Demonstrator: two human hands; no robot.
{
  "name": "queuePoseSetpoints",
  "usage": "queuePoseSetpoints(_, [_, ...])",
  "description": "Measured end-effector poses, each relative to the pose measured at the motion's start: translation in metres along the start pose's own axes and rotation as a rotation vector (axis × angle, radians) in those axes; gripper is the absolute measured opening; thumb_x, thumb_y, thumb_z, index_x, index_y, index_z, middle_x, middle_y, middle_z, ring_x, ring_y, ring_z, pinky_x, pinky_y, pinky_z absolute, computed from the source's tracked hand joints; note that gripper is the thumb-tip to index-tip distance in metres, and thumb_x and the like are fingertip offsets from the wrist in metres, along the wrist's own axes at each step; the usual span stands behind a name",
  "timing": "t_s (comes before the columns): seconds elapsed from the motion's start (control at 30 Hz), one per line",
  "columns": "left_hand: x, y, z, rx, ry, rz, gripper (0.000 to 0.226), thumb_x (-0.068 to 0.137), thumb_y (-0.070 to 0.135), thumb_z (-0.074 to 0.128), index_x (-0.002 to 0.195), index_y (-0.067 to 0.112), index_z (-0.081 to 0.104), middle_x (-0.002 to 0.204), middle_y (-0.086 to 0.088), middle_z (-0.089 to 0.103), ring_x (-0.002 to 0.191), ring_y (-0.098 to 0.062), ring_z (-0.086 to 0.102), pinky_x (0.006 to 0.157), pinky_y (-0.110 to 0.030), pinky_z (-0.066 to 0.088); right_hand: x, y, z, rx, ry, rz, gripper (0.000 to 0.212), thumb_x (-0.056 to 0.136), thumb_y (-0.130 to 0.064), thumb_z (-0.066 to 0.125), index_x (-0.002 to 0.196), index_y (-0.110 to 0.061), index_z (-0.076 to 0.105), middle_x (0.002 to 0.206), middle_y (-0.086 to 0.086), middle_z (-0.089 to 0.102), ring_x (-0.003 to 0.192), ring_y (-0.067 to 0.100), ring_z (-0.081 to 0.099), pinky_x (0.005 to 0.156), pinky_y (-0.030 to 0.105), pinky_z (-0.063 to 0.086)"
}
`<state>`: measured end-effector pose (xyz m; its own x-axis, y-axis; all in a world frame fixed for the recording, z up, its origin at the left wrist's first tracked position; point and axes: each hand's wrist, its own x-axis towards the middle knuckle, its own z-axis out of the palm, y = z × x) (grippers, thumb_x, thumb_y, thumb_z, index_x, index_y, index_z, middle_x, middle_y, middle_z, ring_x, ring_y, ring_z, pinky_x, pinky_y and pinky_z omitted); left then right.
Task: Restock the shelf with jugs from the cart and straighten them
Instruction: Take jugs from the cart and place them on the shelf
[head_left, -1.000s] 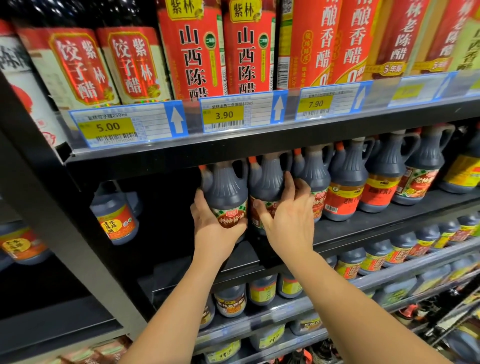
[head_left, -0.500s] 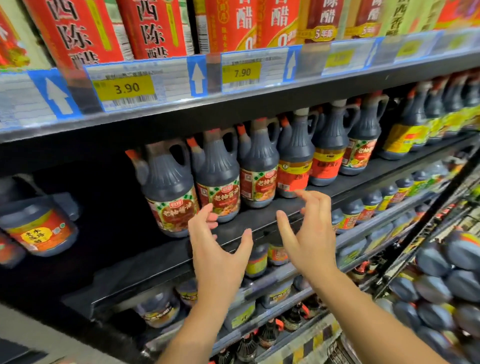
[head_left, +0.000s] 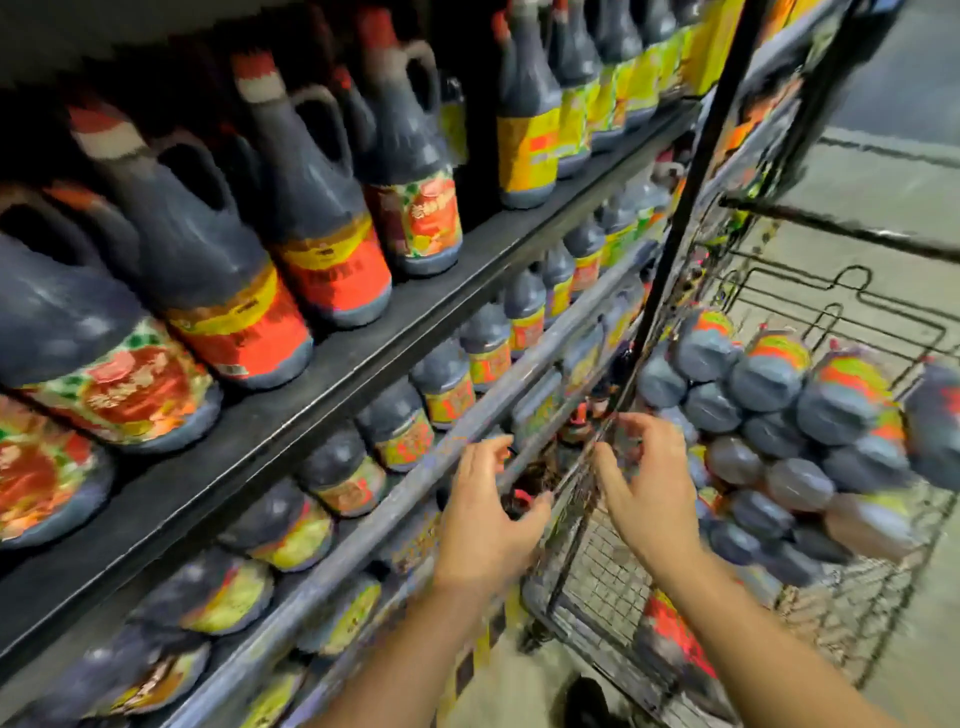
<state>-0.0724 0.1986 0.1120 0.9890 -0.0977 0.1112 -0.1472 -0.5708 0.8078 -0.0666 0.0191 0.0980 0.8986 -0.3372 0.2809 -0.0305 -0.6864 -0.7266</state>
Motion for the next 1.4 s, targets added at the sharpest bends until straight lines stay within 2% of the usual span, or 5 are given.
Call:
queuePoseSetpoints(0.37, [0.024,-0.036,0.189,0.214,-0.535,-0.196,0.065,0.081,0.040,0.074,0.136,0.022,0.045,0.127,0.001,0.052,0.114,-0.018,0.053,0.097,-0.036,0.045,-0.038,0.228,-0.011,-0.048,-0.198,0.671,0.033,0.089,-0.021,0.065,0.115,-0.004,0.053,0.111,0.020,0.057,0.105,0.039,0.054,0.087,0.048,0.047])
queuePoseSetpoints(0.5, [0.016,-0.068,0.253,0.175,-0.691,-0.372,0.071,0.081,0.034,0.077,0.140,0.019,0.041,0.127,0.002,0.050,0.098,0.002,0.055,0.086,-0.013,0.042,-0.067,0.275,-0.009,-0.102,-0.305,0.833,0.040,0.090,-0.026,0.059,0.122,-0.003,0.051,0.119,0.019,0.054,0.111,0.036,0.052,0.090,0.037,0.043])
queuePoseSetpoints(0.6, [0.007,-0.095,0.303,0.200,-0.819,-0.465,0.083,0.083,0.035,0.077,0.149,0.013,0.032,0.147,-0.009,0.045,0.130,-0.020,0.048,0.107,-0.029,0.038,-0.081,0.305,-0.004,-0.135,-0.377,0.894,0.044,0.089,-0.023,0.057,0.125,0.001,0.053,0.128,0.020,0.053,0.115,0.035,0.052,0.090,0.032,0.038])
queuePoseSetpoints(1.03, [-0.027,-0.178,0.432,0.194,-0.942,-0.760,0.108,0.066,0.035,0.090,0.149,0.022,0.021,0.141,-0.006,0.049,0.109,-0.018,0.049,0.083,-0.026,0.036,-0.109,0.372,0.043,-0.149,-0.320,1.335,0.061,0.086,-0.021,0.059,0.142,-0.015,0.035,0.135,0.013,0.048,0.125,0.032,0.048,0.102,0.044,0.043])
queuePoseSetpoints(1.4, [-0.040,-0.205,0.464,0.078,-0.770,-0.737,0.111,0.042,0.032,0.099,0.134,0.027,0.036,0.125,-0.001,0.061,0.109,-0.024,0.061,0.098,-0.043,0.049,-0.128,0.378,0.062,-0.328,-0.293,1.305,0.066,0.086,-0.030,0.060,0.143,-0.012,0.032,0.139,0.010,0.044,0.130,0.027,0.038,0.110,0.033,0.027])
